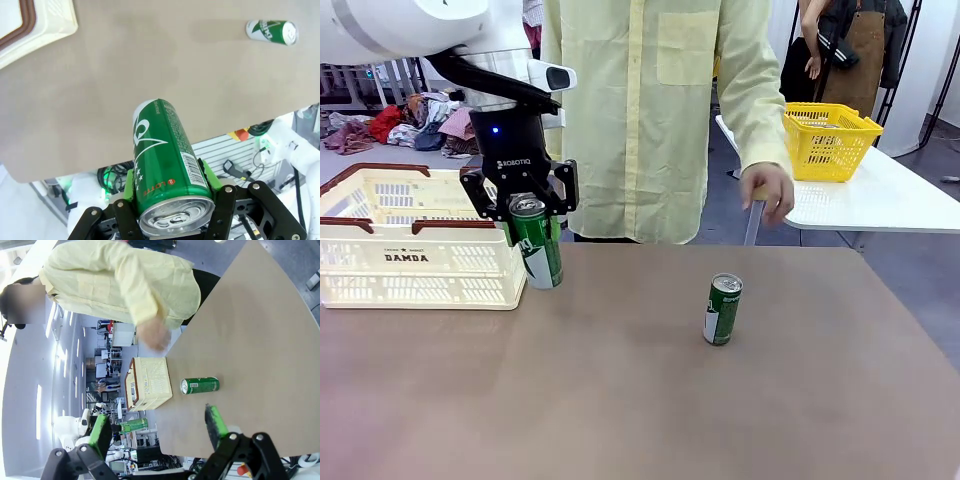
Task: Place the drinks into the Shopping basket.
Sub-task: Pick up one drink and place it into the Shopping basket.
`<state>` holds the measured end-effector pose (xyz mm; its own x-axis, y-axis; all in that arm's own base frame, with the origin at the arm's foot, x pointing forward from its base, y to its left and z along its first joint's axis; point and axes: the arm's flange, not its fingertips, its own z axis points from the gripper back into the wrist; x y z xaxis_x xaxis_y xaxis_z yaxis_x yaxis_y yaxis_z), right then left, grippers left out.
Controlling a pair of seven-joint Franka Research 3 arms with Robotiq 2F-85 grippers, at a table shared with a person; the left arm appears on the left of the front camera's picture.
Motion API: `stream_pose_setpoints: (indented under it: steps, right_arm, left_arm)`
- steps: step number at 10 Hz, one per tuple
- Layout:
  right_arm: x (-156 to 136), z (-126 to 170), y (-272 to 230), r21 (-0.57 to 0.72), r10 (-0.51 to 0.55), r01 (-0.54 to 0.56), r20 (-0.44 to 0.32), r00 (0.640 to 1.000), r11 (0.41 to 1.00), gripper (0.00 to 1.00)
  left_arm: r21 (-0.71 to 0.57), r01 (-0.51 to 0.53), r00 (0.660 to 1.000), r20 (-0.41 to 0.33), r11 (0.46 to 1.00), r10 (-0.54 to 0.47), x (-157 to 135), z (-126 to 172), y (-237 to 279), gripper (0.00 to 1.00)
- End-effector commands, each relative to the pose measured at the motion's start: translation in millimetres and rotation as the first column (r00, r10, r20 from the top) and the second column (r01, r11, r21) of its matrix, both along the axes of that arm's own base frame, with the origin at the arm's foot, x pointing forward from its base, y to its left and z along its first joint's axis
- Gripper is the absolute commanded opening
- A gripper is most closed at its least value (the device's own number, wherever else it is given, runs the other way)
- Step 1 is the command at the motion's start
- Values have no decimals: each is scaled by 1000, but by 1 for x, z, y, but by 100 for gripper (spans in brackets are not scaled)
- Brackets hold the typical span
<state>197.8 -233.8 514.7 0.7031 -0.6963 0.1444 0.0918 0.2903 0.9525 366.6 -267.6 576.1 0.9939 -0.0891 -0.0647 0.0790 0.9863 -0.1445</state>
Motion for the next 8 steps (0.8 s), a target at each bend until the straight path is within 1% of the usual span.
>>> stream_pose_setpoints:
  steps: [1,2,3,4,5,6,7,8]
  right_arm:
    - [1,0,-1,1,3,-3,36,999,1000,100]
    - [1,0,-1,1,3,-3,36,999,1000,100]
    - [1,0,-1,1,3,-3,36,999,1000,100]
    - [1,0,-1,1,3,-3,36,999,1000,100]
    - [1,0,-1,1,3,-3,36,999,1000,100]
    - [1,0,-1,1,3,-3,36,999,1000,100]
    - [1,0,-1,1,3,-3,36,999,1000,100]
    - [1,0,-1,1,3,-3,36,999,1000,100]
  left_arm:
    - [-9,-137,983,119,991,137,5,40,39,0]
    - [-24,-178,967,182,984,179,18,67,72,0]
    - [-38,-121,981,150,992,126,37,87,106,0]
    - [-65,-147,977,146,987,155,57,106,138,0]
    - [-93,-192,966,156,977,205,78,119,170,0]
    - [-129,-174,972,138,976,192,100,124,199,0]
    - [-133,-179,971,135,975,196,125,116,231,0]
    - [-107,-176,976,109,979,187,145,100,254,0]
